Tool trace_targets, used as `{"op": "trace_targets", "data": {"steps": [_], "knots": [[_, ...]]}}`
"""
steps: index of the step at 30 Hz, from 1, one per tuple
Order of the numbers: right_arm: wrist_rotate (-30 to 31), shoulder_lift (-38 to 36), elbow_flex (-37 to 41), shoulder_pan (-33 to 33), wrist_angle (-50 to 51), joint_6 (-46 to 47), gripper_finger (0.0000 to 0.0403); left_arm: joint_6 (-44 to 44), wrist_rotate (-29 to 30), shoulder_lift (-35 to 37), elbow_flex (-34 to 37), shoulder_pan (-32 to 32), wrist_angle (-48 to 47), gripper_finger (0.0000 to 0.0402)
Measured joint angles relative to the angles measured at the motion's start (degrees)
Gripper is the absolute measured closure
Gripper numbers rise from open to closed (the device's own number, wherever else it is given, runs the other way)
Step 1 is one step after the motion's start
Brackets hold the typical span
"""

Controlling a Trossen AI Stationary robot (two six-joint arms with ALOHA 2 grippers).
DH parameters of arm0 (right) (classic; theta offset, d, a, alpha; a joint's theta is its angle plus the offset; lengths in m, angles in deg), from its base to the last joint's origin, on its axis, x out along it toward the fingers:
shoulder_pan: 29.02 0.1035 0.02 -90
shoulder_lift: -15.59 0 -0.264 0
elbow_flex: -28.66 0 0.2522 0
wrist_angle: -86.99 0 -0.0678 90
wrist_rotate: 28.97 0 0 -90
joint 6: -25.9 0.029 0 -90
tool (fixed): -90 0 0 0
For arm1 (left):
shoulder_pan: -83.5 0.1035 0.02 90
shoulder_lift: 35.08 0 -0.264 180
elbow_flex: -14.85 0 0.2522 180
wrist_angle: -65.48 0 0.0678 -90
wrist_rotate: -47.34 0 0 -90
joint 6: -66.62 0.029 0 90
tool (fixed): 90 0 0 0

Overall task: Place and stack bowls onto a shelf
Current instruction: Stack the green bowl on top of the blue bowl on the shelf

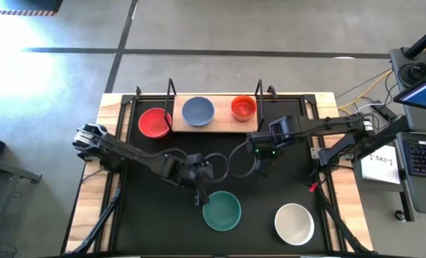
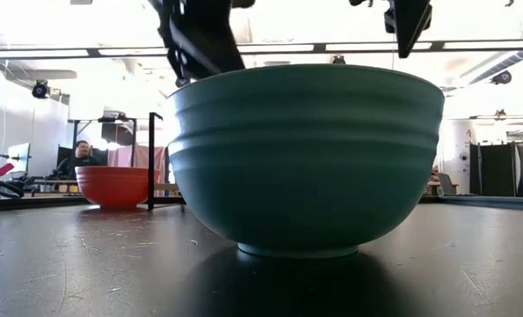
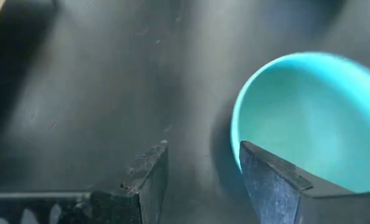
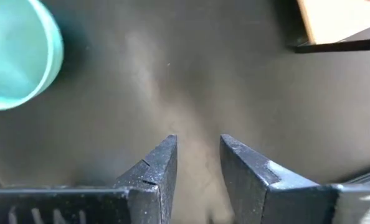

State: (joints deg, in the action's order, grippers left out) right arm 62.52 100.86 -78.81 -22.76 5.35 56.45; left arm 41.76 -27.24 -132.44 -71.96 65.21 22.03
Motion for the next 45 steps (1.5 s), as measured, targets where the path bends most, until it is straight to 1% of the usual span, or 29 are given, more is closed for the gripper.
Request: {"op": "trace_targets", "data": {"steps": [3,8,12,21,26,32,34,36,38,41,42,45], "knots": [[-0.02,0.0,0.02,2.8,0.77,2.64,0.0294,-0.52,3.21,-2.67,-0.4,-1.2,0.2,0.0224],[0.0,-0.09,0.07,6.71,0.69,4.55,0.0294,-1.94,3.25,-5.39,-0.43,-1.65,1.37,0.0224],[0.0,-0.09,0.07,8.45,0.67,5.78,0.0294,-2.7,2.32,-6.35,-0.43,-1.82,3.63,0.0224],[0.15,-0.09,0.17,9.27,0.61,6.09,0.0294,-5.66,2.04,-6.86,-0.43,-2.87,6.23,0.0224],[0.57,-0.09,0.6,9.78,0.56,6.13,0.0294,-7.4,1.58,-10.03,-0.43,-3.05,6.34,0.0224],[1.62,-0.07,1.14,10.76,0.48,6.55,0.0294,-8.5,3.11,-12.57,-0.43,-3.05,6.78,0.0227],[1.68,-0.07,1.18,11.11,0.52,6.57,0.0294,-8.49,3.09,-12.76,-0.43,-3.07,6.86,0.024],[1.68,-0.07,1.18,11.34,0.52,6.57,0.0294,-8.5,2.27,-12.74,-0.43,-3.09,6.93,0.0267],[2.09,-0.07,1.18,11.42,0.46,6.55,0.0294,-8.5,0.94,-12.65,-0.43,-3.09,6.93,0.0306],[3.44,-0.04,1.18,11.52,0.45,6.57,0.0294,-8.58,-1.19,-12.49,-0.43,-3.07,7.01,0.0378],[3.7,-0.04,1.18,11.5,0.41,6.57,0.0294,-8.51,-1.53,-12.45,-0.43,-3.05,7.13,0.0389],[4.51,-0.04,1.18,11.74,0.39,6.6,0.0294,-7.68,-1.49,-12.12,-0.43,-3.05,6.8,0.0391]]}}
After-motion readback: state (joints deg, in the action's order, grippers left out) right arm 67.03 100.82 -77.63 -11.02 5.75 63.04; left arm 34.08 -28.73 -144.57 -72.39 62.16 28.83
